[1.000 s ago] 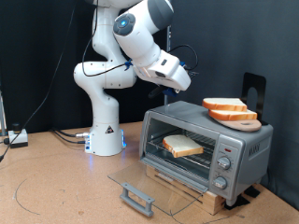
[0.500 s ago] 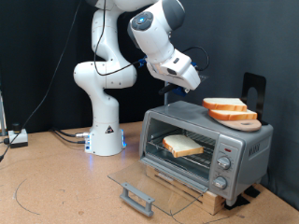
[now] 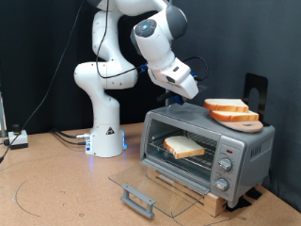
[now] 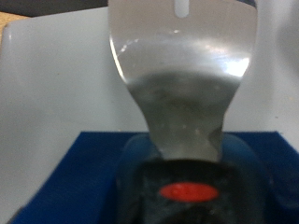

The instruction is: Make a piece of toast with the oven

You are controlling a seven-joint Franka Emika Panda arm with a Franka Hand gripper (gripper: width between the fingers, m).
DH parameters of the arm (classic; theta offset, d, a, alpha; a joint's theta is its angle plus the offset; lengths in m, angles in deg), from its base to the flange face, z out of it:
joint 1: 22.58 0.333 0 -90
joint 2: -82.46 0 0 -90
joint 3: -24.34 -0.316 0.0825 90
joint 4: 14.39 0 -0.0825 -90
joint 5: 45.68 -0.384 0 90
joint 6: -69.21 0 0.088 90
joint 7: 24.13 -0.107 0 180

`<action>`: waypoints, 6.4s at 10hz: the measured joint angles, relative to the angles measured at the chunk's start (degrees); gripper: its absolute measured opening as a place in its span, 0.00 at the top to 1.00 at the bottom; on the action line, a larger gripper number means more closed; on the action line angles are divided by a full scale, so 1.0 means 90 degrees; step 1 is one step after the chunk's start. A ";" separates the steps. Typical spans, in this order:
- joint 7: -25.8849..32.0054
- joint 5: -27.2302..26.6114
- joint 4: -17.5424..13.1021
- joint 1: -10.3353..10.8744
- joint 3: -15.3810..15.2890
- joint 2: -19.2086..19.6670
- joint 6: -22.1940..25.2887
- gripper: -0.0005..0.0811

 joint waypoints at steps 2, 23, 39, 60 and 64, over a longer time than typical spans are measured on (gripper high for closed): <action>0.0121 0.0000 0.0070 0.0036 -0.0008 0.0000 0.0027 0.51; 0.0253 -0.0922 -0.0012 -0.0195 0.0632 -0.0322 -0.0151 0.00; 0.1014 0.0725 -0.0938 -0.1905 0.2219 0.1220 0.0034 0.00; -0.5332 0.1489 -0.1525 -0.2854 0.2244 0.2728 -0.0298 0.00; -0.6900 0.1951 -0.2377 -0.2899 0.2262 0.3785 0.1037 0.00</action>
